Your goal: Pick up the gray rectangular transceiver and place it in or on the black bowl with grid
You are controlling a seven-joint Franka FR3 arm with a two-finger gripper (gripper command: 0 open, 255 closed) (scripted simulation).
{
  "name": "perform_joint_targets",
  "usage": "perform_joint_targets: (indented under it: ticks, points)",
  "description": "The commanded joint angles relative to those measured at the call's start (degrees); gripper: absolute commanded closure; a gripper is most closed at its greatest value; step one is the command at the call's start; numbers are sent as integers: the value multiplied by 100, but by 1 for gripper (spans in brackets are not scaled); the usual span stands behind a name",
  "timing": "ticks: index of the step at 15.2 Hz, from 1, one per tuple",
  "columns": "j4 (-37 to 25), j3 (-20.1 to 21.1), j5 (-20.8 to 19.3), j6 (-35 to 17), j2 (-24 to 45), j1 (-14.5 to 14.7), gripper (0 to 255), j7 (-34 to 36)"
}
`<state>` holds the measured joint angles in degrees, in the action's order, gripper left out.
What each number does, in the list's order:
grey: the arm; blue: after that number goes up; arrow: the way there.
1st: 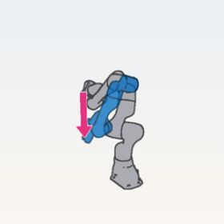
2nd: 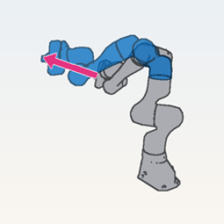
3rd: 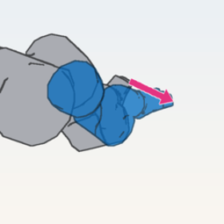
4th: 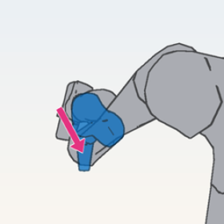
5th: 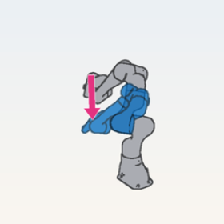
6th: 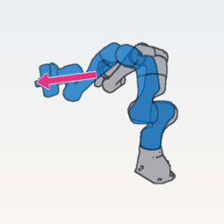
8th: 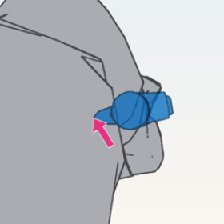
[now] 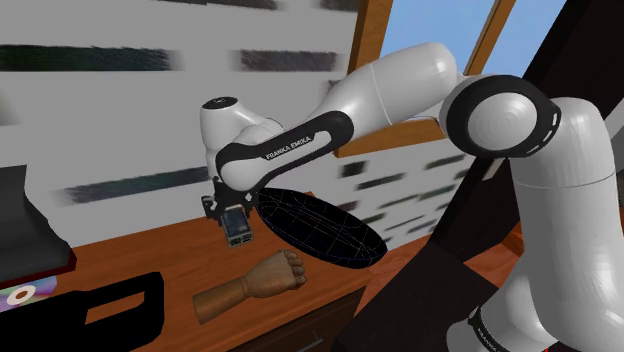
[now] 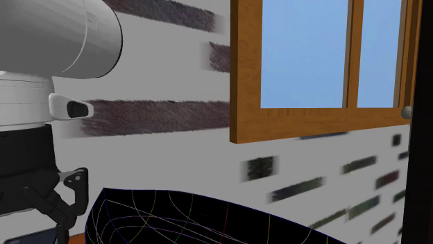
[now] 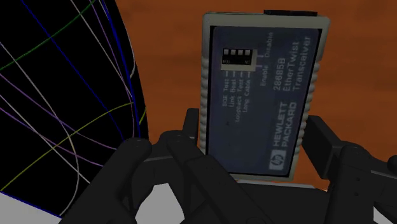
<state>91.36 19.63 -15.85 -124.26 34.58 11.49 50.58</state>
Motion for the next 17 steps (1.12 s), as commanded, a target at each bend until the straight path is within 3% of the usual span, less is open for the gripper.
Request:
perform_joint_targets:
  ticks: [1,17]
  points:
    - [-1,24,34,94,-94,-12,255,-14]
    - [-511,155,262,1062,-581,-59,255,-185]
